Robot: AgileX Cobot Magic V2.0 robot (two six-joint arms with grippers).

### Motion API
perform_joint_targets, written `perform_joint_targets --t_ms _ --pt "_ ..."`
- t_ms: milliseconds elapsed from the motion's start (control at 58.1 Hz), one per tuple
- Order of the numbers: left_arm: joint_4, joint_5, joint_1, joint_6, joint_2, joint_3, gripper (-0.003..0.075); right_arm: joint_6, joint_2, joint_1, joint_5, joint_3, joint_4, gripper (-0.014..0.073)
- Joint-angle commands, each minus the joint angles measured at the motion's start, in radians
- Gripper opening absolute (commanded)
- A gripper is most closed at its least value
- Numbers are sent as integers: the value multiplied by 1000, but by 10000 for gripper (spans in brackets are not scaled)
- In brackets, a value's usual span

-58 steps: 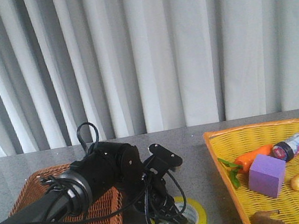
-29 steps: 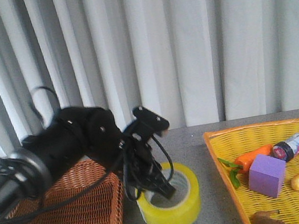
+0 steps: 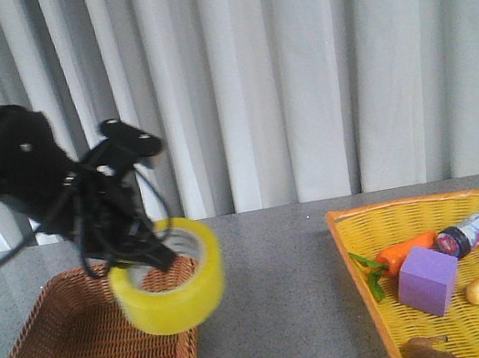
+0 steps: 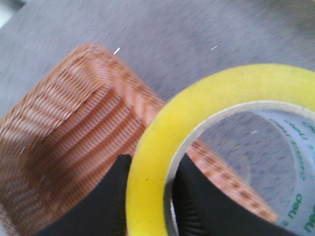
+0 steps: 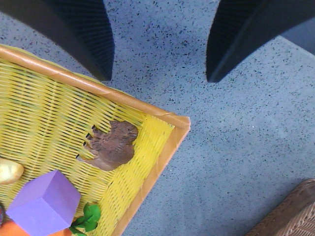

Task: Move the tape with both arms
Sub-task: 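Lift the tape roll and lower it into the brown basket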

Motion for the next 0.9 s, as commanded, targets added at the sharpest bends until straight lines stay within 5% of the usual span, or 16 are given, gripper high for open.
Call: perform_joint_targets --t_ms 0,327,757,878 --pt "0 -42 70 -33 -60 -32 84 -12 -4 -5 -60 -27 -2 414" --pt "0 26 234 -43 47 -32 84 -12 -4 -5 -60 -27 -2 414" --pt "-71 36 244 -43 254 -32 87 -12 -4 -5 -60 -27 -2 414" --pt "-86 34 244 -41 258 -32 144 -12 -4 -5 -60 -27 -2 414"
